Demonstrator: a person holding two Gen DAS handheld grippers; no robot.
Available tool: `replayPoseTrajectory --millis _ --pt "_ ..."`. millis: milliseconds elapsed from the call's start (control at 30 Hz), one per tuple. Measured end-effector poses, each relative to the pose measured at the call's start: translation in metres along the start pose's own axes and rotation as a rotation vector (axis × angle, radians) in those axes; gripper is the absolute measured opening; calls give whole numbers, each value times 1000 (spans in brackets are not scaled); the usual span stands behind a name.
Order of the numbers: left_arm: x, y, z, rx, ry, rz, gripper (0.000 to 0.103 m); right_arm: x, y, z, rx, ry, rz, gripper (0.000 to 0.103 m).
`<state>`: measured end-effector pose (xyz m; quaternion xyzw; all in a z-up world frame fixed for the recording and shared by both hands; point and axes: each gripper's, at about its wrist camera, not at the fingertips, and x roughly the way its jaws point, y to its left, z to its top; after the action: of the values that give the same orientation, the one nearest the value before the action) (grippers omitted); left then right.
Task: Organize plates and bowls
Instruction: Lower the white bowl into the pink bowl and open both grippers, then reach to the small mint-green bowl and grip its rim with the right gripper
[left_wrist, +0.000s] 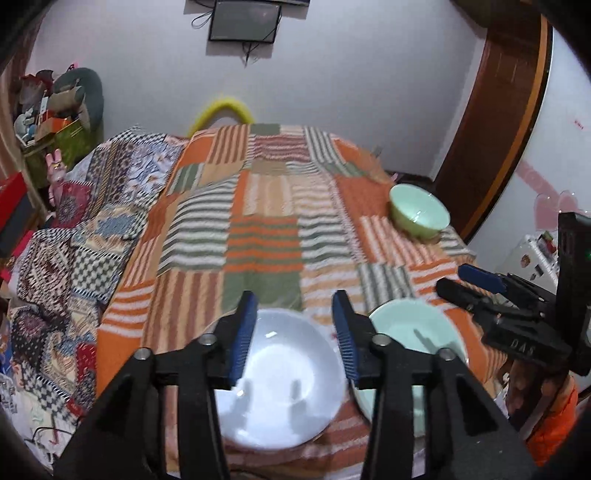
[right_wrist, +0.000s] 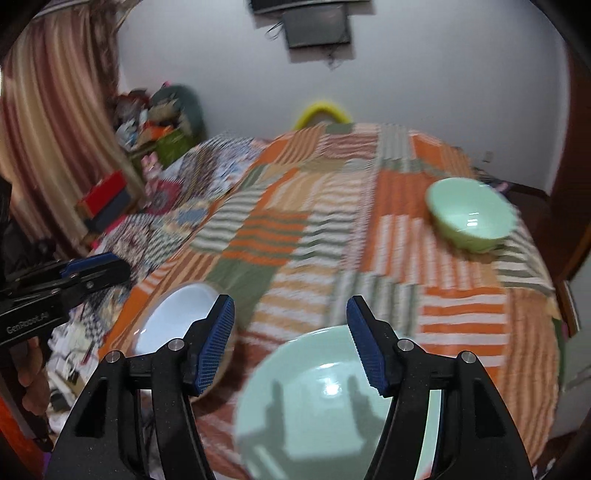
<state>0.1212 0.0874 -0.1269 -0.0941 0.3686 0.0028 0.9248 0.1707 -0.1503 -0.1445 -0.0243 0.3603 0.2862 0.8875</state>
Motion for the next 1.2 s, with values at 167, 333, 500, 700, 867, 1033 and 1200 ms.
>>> replayPoseTrajectory --millis 167,333,500,700,867,1033,1200 --pt "15 -23 17 0 -12 -26 59 -14 -62 13 89 -55 -101 60" --pt "39 -48 31 28 -2 -30 62 -12 -125 26 195 -78 -179 60" --pt "68 -71 40 56 31 -42 63 13 -173 39 284 -70 -209 60" --pt "100 -87 50 96 76 -37 63 60 -209 51 337 -16 -227 55" --pt "121 -94 55 122 94 -37 63 96 -233 55 373 49 -200 37" --pt "142 -101 58 146 117 -26 63 110 -239 55 369 71 -153 20" --pt "164 -105 61 127 159 -41 63 110 -224 52 259 82 -157 20"
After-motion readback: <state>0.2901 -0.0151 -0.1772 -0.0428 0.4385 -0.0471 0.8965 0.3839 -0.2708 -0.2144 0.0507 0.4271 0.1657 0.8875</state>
